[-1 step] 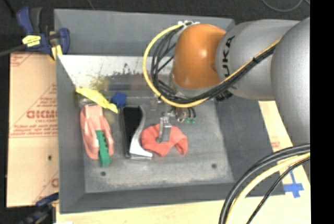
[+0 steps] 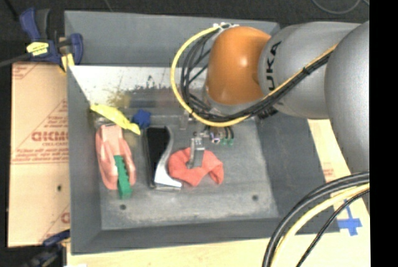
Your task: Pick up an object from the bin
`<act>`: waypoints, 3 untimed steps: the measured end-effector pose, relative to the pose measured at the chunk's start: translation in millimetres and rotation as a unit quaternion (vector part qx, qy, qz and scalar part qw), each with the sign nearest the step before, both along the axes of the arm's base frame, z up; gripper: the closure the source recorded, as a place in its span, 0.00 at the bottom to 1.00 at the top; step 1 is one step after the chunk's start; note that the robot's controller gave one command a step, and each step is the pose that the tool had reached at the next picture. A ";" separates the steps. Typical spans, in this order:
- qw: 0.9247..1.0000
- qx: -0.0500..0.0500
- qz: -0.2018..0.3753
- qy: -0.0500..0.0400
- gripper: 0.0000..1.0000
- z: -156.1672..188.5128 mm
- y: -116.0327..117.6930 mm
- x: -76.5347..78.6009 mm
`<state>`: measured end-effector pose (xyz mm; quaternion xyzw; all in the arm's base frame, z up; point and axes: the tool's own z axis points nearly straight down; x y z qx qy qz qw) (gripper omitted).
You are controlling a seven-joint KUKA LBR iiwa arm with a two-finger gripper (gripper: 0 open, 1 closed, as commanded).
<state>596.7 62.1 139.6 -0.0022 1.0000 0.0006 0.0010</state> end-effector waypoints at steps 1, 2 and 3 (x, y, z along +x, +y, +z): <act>1.000 0.000 0.020 -0.003 0.00 -24.1 -3.9 -12.3; 0.990 0.000 0.143 -0.002 1.00 -68.5 -6.9 -17.3; 0.990 0.000 0.143 -0.002 1.00 -68.5 -7.0 -17.3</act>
Offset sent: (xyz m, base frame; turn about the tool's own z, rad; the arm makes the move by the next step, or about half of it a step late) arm -0.0186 -0.0064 -0.0696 -0.2911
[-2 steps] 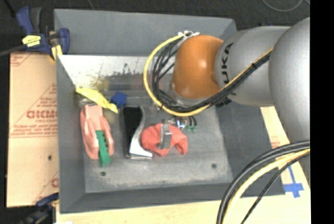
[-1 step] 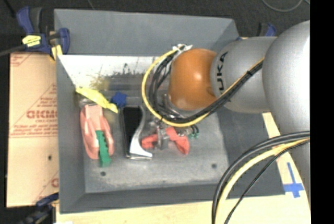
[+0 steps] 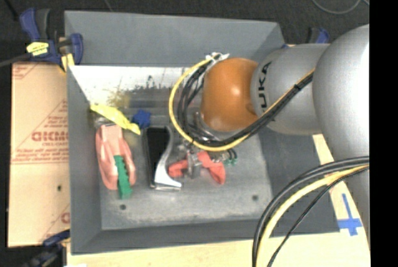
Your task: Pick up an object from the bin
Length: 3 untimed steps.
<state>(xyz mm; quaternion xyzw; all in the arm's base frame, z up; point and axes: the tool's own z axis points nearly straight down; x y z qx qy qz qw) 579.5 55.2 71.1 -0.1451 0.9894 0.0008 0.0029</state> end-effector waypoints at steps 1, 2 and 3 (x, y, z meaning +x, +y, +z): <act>1.000 0.000 0.014 0.001 1.00 27.3 -1.3 6.9; 1.000 0.000 0.016 -0.002 1.00 57.4 -1.3 11.7; 1.000 0.000 0.022 -0.001 1.00 153.7 5.9 3.1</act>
Offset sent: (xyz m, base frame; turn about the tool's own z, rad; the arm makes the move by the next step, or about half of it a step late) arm 0.0029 0.0032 0.0239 -0.0486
